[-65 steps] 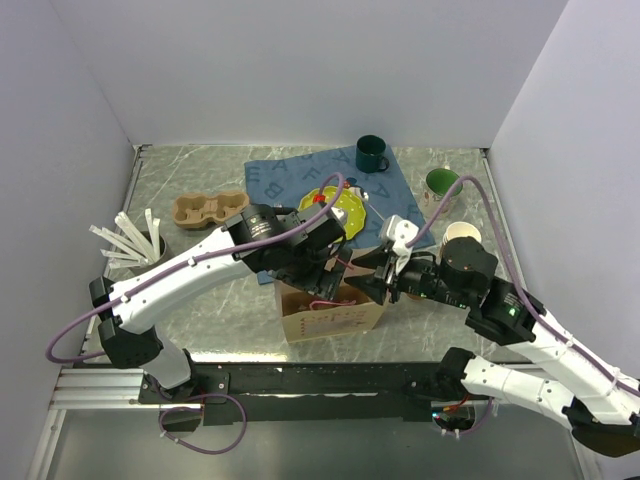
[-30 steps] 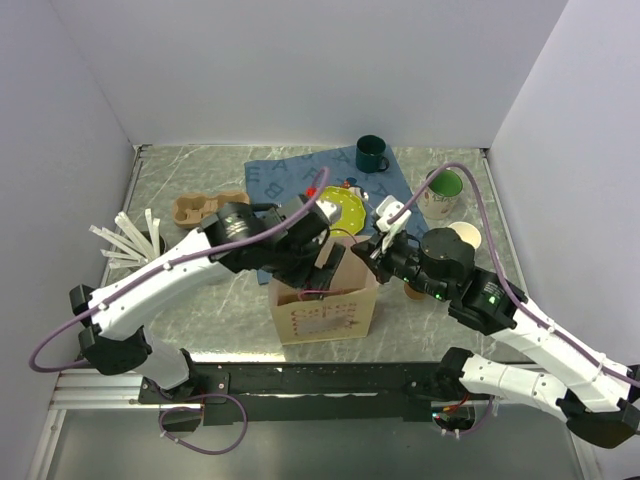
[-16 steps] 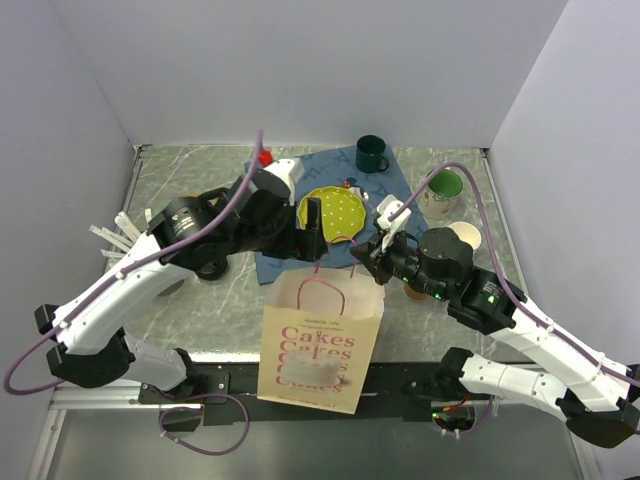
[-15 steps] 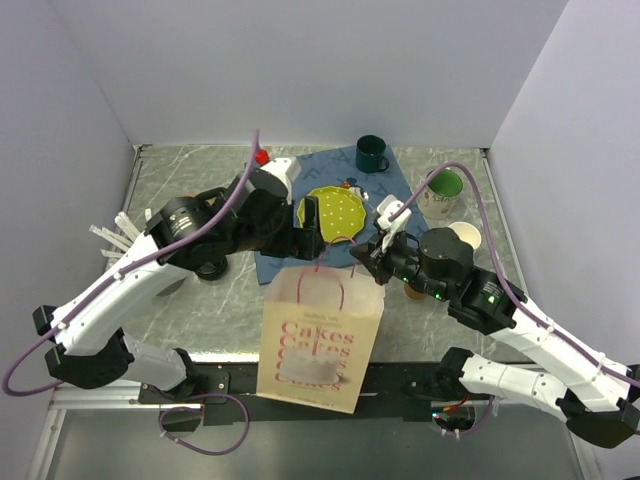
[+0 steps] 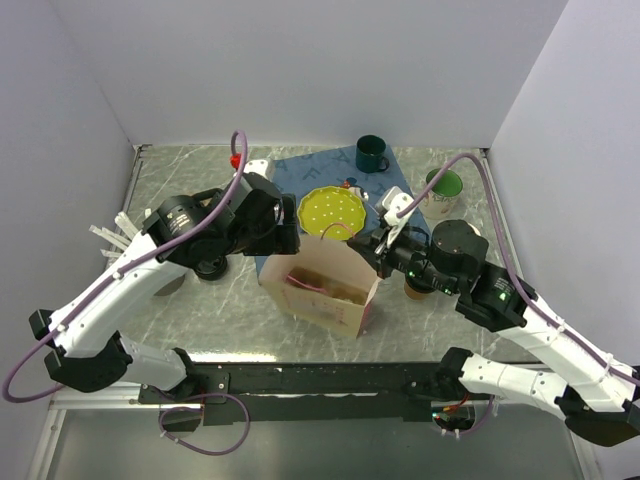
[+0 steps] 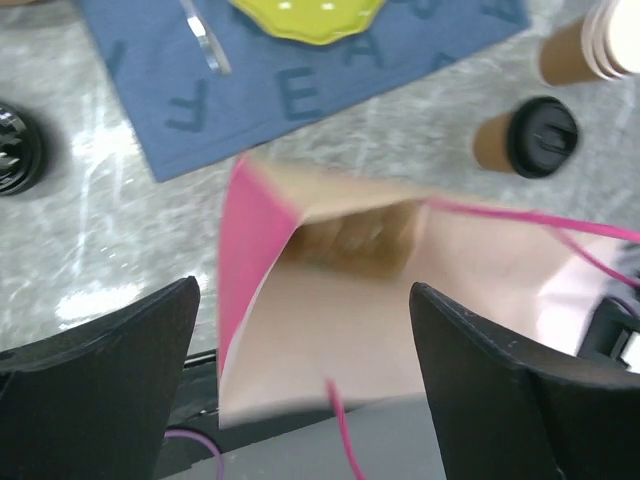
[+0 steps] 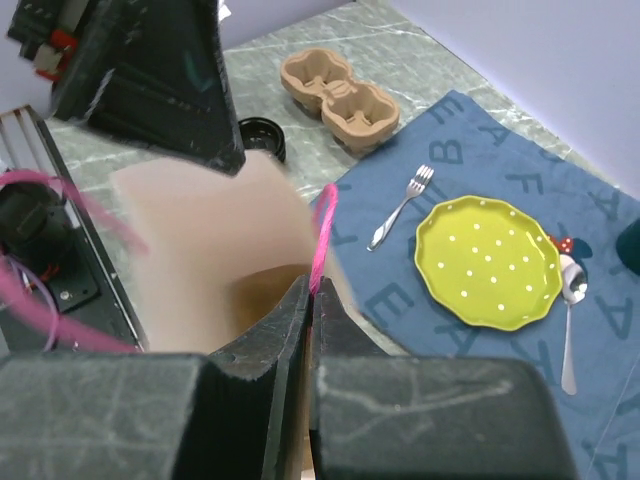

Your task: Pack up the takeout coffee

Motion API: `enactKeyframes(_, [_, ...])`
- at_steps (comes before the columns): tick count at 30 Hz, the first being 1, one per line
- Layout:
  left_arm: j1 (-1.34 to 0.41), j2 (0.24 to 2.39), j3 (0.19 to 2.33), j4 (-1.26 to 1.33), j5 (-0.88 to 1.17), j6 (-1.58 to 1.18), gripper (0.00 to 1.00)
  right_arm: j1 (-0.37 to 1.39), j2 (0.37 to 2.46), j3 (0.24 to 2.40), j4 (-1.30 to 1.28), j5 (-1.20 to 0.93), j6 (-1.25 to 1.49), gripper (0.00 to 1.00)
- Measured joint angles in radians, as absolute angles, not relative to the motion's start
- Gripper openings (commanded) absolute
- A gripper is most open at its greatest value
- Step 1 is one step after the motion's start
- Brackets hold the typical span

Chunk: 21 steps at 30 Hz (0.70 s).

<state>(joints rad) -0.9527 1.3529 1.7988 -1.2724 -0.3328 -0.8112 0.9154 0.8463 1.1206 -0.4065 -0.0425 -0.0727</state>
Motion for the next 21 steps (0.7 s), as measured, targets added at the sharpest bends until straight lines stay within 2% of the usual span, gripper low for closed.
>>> enactKeyframes(9, [-0.853, 1.251, 1.660, -1.263, -0.319, -0.804, 0.91, 0.908, 0.875, 1.121, -0.405, -0.049, -0.133, 0.06])
enactKeyframes(12, [-0.796, 1.223, 1.609, -1.247, -0.294, -0.772, 0.89, 0.904, 0.886, 1.121, -0.405, -0.054, -0.143, 0.18])
enactKeyframes(15, [-0.743, 1.224, 1.587, -1.205, -0.262, -0.725, 0.86, 0.900, 0.889, 1.121, -0.404, -0.054, -0.148, 0.24])
enactKeyframes(19, [-0.698, 1.230, 1.580, -1.103, -0.194, -0.645, 0.82, 0.899, 0.887, 1.121, -0.404, -0.052, -0.142, 0.41])
enactKeyframes(21, [-0.685, 1.238, 1.580, -1.052, -0.159, -0.612, 0.80, 0.899, 0.884, 1.121, -0.405, -0.050, -0.134, 0.46])
